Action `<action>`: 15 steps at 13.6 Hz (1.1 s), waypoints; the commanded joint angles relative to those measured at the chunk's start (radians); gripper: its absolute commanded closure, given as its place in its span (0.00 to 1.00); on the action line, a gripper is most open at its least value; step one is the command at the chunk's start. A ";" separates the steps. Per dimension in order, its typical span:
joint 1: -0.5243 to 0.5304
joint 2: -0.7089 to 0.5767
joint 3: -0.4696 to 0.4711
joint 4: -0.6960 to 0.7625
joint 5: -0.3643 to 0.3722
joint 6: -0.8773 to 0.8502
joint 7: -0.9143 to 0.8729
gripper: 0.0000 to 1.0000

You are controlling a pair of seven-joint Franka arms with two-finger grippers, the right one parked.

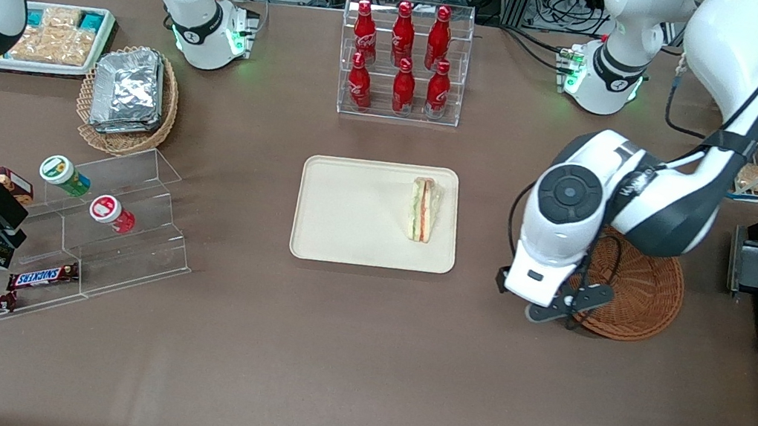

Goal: Place sandwich from basket to tray

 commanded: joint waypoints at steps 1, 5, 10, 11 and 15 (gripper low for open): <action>0.018 -0.079 0.043 -0.016 -0.071 -0.027 0.096 0.00; 0.007 -0.206 0.201 -0.014 -0.246 -0.089 0.378 0.00; 0.007 -0.341 0.363 -0.014 -0.388 -0.212 0.717 0.00; 0.007 -0.360 0.387 -0.014 -0.407 -0.238 0.777 0.00; 0.007 -0.429 0.450 -0.014 -0.484 -0.283 0.961 0.00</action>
